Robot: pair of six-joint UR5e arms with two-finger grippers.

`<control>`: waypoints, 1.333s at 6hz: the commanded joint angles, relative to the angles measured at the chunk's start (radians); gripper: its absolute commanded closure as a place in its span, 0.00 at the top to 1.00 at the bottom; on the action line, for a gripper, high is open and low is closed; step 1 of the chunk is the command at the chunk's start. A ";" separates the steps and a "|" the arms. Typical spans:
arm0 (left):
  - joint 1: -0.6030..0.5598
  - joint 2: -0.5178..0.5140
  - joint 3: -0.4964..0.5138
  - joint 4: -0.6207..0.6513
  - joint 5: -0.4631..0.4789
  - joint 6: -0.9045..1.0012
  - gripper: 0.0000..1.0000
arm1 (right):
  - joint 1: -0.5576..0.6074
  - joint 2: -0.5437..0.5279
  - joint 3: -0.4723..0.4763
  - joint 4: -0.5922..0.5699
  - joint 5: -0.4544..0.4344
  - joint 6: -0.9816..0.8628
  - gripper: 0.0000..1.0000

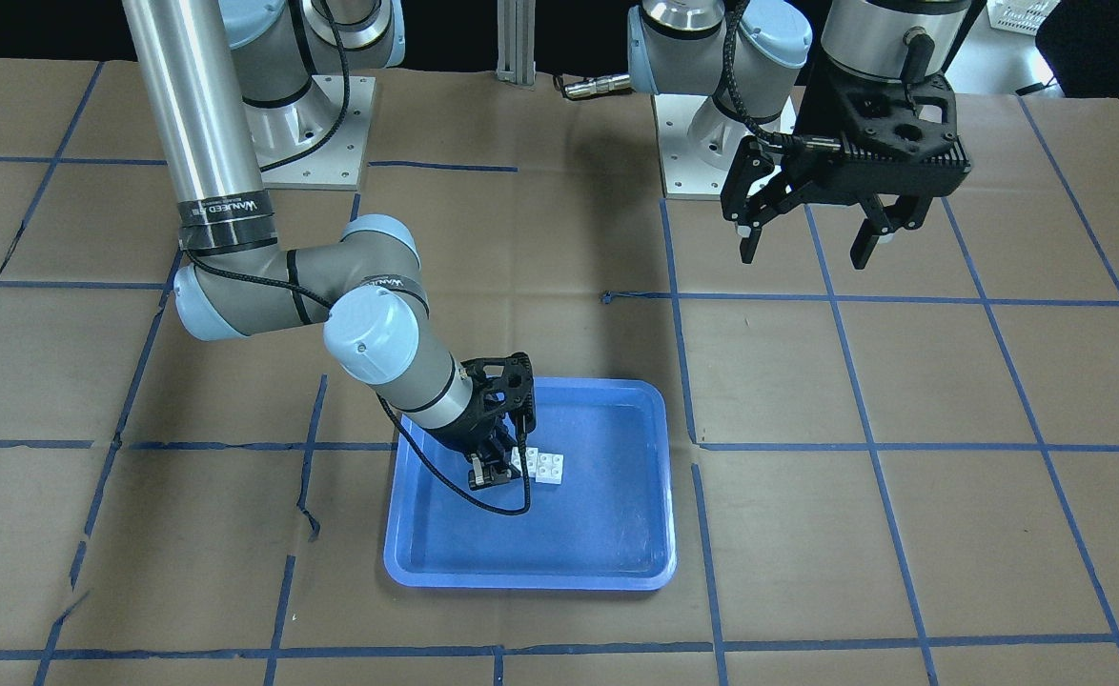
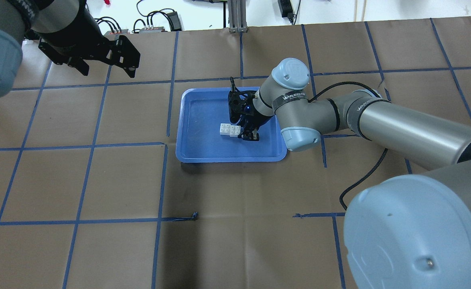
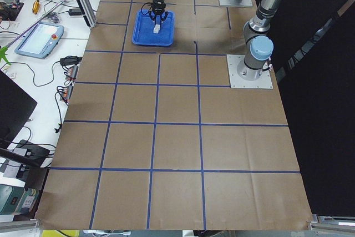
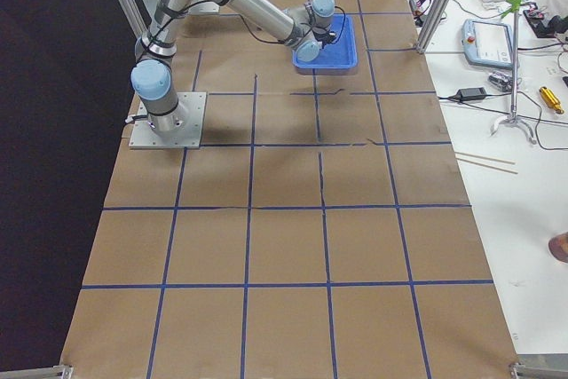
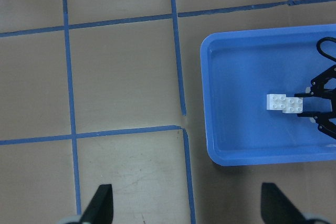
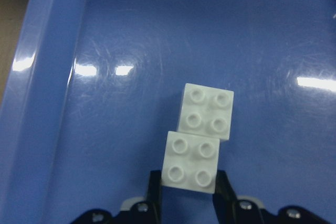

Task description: Assemble white blocks and place on blue tray

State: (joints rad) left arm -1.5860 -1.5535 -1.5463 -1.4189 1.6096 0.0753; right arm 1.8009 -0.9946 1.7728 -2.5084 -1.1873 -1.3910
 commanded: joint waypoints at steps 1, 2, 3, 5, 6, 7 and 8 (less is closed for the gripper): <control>0.000 0.000 -0.002 0.000 0.001 0.000 0.99 | 0.000 0.002 0.000 -0.030 0.000 0.039 0.23; 0.000 0.001 0.000 0.000 0.001 0.000 0.99 | 0.000 0.002 0.000 -0.030 0.000 0.040 0.23; 0.000 0.001 -0.002 0.000 0.001 0.000 0.99 | 0.000 0.002 0.000 -0.030 0.000 0.041 0.23; 0.000 0.001 -0.002 0.000 0.001 0.000 0.99 | 0.000 0.002 0.000 -0.030 0.000 0.041 0.23; -0.002 0.001 -0.002 0.000 0.001 0.000 0.99 | 0.000 0.002 0.000 -0.030 0.000 0.041 0.27; -0.002 0.001 -0.002 0.000 0.001 0.000 0.99 | 0.000 0.002 0.000 -0.030 0.000 0.043 0.36; -0.002 0.001 -0.002 -0.002 0.001 0.000 0.99 | 0.000 0.002 0.000 -0.030 0.000 0.043 0.41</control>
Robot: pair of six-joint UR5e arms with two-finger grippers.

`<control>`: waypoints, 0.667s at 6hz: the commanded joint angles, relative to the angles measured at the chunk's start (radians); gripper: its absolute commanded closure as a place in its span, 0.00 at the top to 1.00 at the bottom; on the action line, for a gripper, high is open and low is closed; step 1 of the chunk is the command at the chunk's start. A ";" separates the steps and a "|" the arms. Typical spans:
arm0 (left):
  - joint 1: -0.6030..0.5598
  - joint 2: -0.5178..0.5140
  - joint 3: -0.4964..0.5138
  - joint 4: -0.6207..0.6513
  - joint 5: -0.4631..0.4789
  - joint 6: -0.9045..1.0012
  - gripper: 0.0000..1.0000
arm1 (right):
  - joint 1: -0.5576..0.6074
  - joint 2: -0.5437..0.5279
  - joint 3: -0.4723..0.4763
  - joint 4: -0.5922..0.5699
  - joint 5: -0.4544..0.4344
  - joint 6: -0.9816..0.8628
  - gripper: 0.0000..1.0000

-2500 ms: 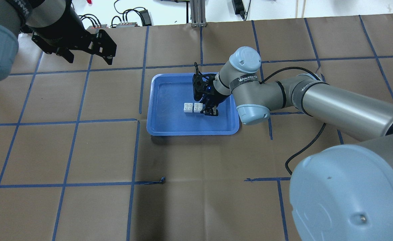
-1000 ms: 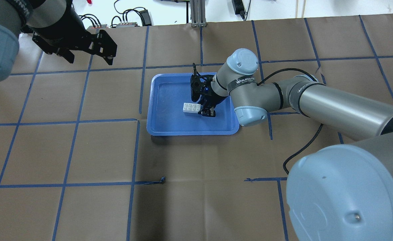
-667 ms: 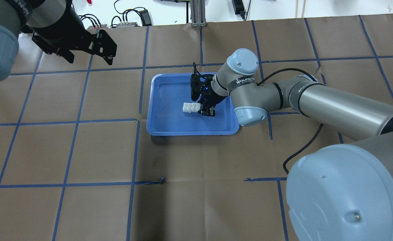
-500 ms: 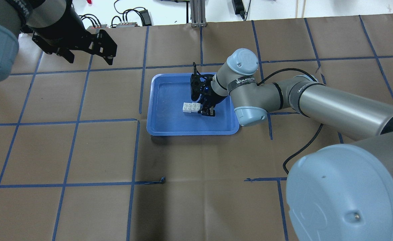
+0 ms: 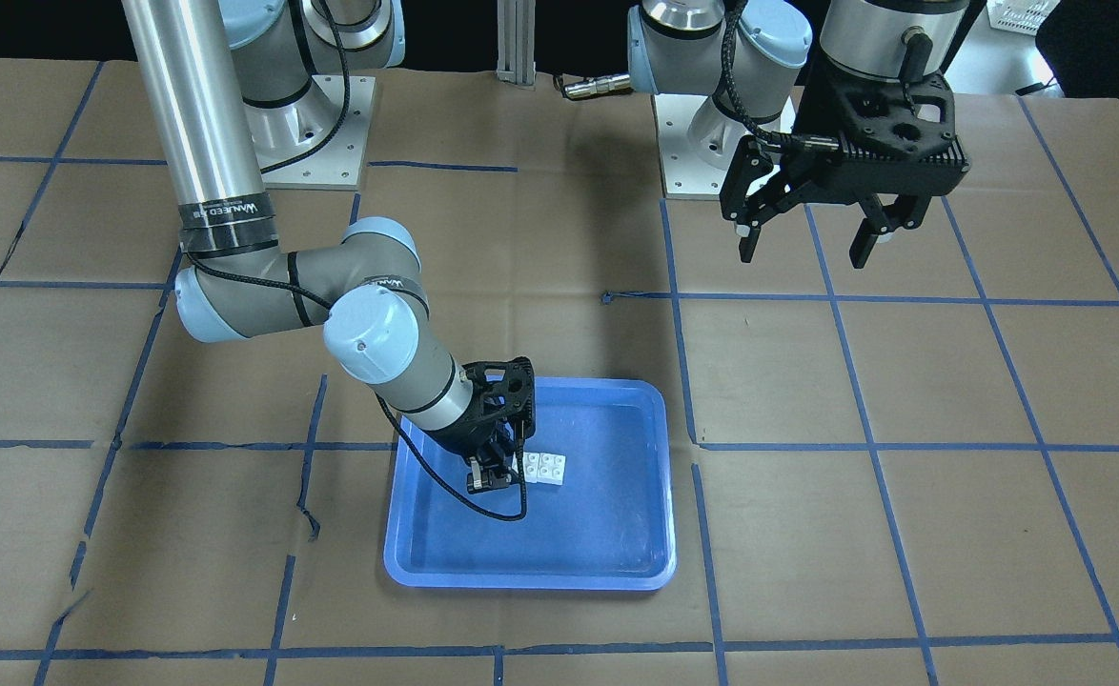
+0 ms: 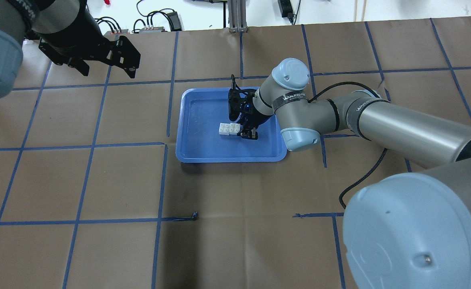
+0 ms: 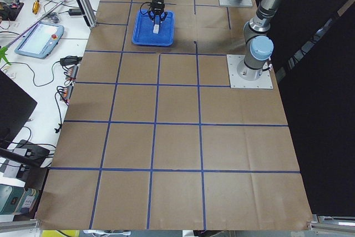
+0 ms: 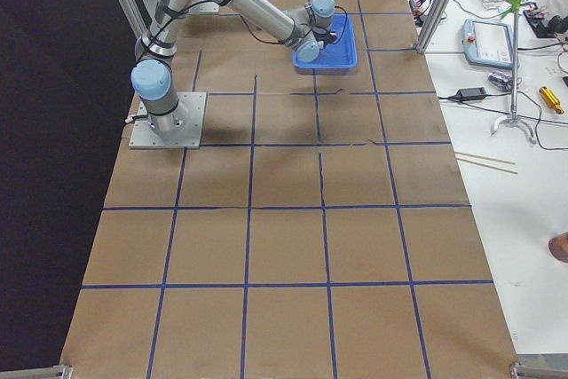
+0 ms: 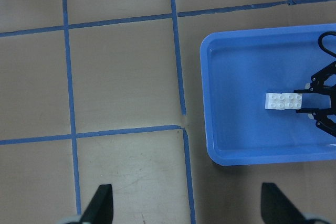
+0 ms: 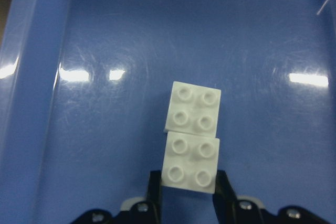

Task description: Assemble white blocks and place on blue tray

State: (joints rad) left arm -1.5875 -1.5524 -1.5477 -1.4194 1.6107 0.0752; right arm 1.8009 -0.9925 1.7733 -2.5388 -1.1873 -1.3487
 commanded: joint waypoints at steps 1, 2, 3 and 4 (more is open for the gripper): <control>0.000 0.000 0.000 0.000 0.000 0.000 0.99 | 0.000 0.003 0.000 0.000 0.002 0.002 0.78; 0.000 0.000 0.000 0.000 0.000 0.000 0.99 | 0.000 0.006 0.000 0.000 0.053 0.026 0.95; 0.000 -0.001 0.000 0.000 0.000 0.002 0.99 | 0.000 0.005 0.000 0.000 0.054 0.039 0.98; -0.002 0.000 0.000 0.000 0.000 0.000 0.99 | 0.000 0.005 0.000 0.000 0.054 0.039 0.99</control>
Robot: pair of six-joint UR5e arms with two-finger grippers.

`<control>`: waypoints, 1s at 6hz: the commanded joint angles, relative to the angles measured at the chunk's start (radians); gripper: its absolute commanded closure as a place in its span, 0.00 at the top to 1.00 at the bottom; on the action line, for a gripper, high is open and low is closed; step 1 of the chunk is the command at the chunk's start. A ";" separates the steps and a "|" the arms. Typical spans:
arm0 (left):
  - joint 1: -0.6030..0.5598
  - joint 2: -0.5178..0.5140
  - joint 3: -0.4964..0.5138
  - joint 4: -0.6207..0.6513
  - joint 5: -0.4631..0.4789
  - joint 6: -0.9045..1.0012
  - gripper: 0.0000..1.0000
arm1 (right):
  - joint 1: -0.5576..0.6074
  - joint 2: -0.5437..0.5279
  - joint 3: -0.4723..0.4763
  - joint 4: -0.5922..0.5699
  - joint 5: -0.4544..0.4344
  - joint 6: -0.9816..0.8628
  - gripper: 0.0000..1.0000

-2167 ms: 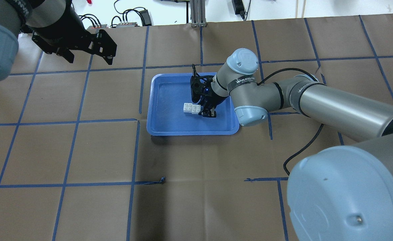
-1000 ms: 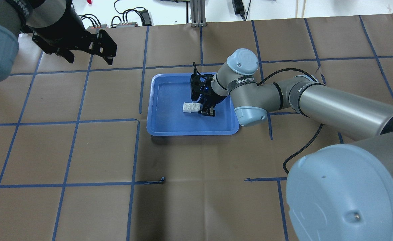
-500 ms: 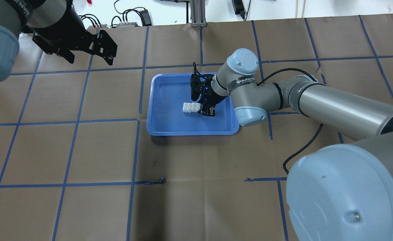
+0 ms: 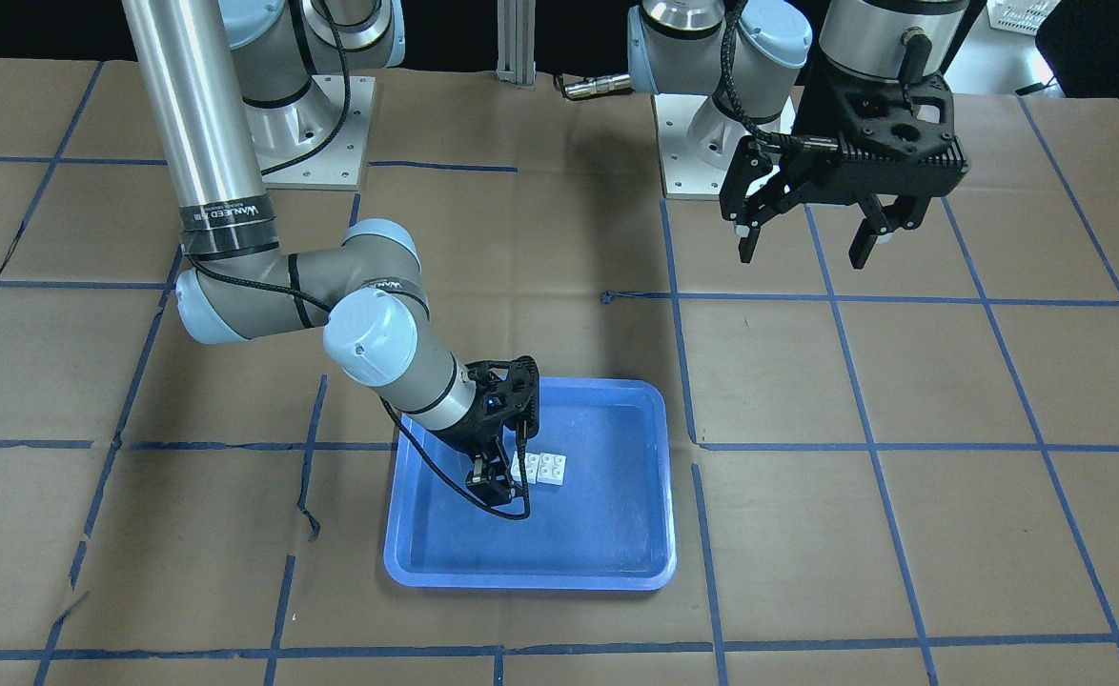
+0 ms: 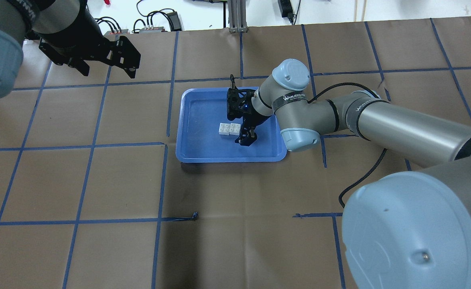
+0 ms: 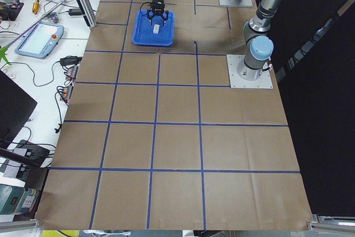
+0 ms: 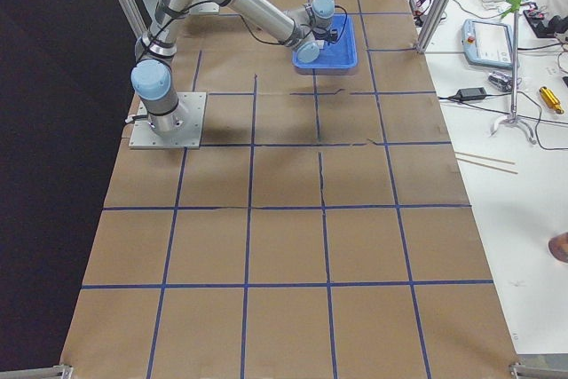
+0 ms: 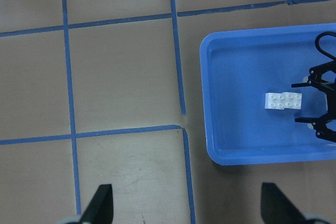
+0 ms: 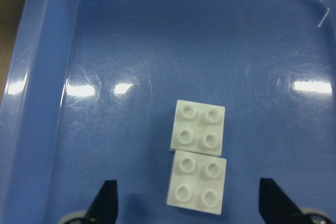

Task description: Assemble white blocks and place on blue tray

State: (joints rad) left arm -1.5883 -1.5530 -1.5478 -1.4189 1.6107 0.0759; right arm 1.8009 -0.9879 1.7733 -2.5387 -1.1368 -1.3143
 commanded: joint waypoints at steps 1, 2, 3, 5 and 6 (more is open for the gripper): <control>-0.001 0.001 0.000 0.000 0.000 -0.001 0.99 | 0.000 -0.001 -0.002 0.000 0.000 0.009 1.00; -0.001 0.001 0.000 0.000 0.000 -0.001 0.99 | -0.001 -0.006 -0.005 0.002 -0.010 0.010 1.00; -0.001 0.001 0.000 0.000 0.000 -0.001 0.99 | -0.003 -0.012 -0.006 0.009 -0.017 0.009 1.00; -0.001 0.001 0.000 0.000 0.000 0.001 0.99 | -0.020 -0.066 -0.012 0.110 -0.085 0.009 1.00; -0.001 0.001 0.000 0.000 0.000 -0.001 0.99 | -0.028 -0.125 -0.015 0.206 -0.133 0.010 1.00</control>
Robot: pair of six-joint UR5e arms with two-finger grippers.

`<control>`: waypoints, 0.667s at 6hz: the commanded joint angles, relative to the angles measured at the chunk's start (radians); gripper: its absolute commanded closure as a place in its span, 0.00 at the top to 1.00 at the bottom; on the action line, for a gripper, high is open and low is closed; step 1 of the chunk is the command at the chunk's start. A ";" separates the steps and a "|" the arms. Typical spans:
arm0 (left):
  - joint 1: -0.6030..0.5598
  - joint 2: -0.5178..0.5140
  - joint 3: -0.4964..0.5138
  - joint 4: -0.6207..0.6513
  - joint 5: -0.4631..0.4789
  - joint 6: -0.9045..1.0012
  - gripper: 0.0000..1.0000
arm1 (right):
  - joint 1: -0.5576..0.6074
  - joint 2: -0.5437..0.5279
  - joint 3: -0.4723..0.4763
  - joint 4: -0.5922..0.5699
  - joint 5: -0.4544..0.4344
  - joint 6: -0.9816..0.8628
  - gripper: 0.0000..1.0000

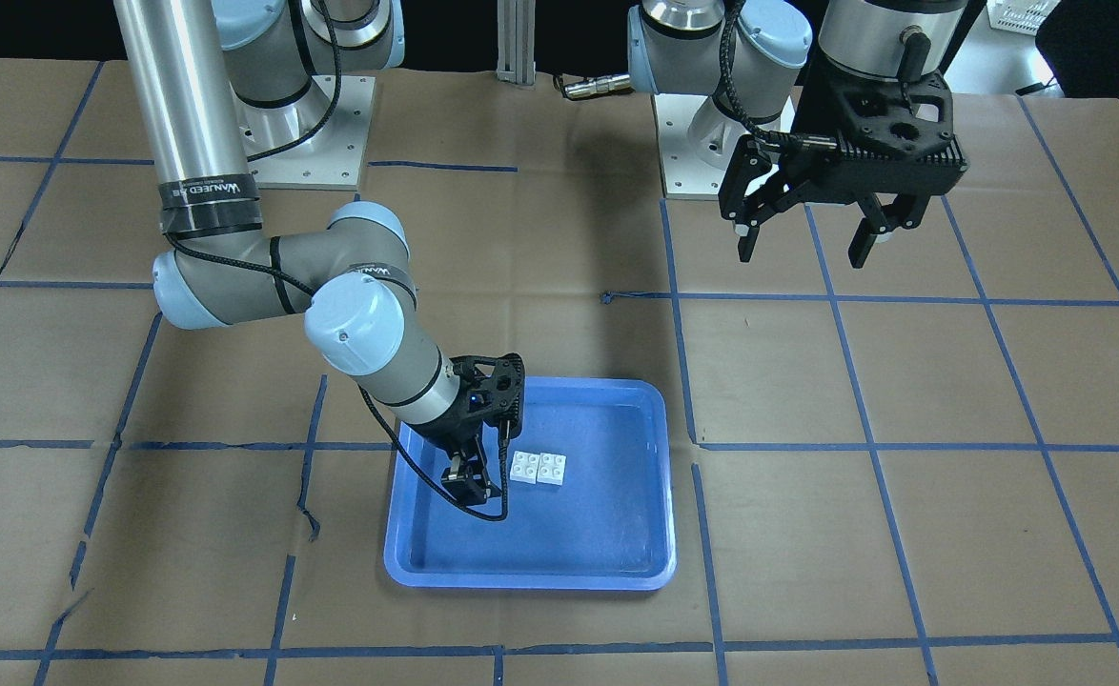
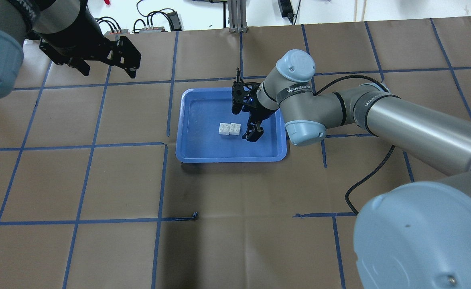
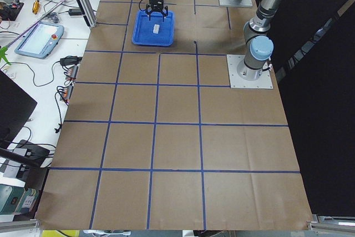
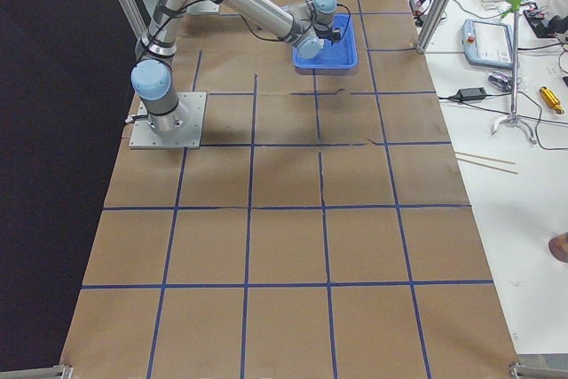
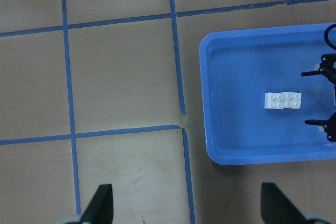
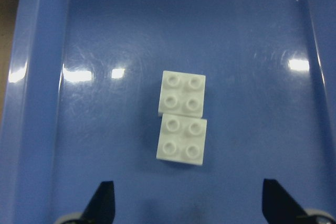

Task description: Assemble white blocks and place on blue tray

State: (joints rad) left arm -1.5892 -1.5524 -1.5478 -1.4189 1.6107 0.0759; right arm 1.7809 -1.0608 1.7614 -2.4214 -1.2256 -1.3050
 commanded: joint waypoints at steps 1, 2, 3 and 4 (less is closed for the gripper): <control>0.000 0.000 0.000 0.000 0.000 -0.001 0.99 | -0.064 -0.103 -0.002 0.175 -0.086 0.019 1.00; -0.002 0.000 0.000 0.000 0.000 -0.001 0.99 | -0.133 -0.175 -0.003 0.294 -0.121 0.035 1.00; -0.002 0.000 0.000 0.000 0.000 0.001 0.99 | -0.171 -0.242 -0.003 0.385 -0.194 0.105 1.00; -0.002 0.000 0.000 0.000 0.000 -0.001 0.99 | -0.188 -0.292 -0.003 0.407 -0.283 0.283 1.00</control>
State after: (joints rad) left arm -1.5906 -1.5525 -1.5478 -1.4189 1.6107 0.0759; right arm 1.6185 -1.2962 1.7581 -2.0605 -1.4260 -1.1647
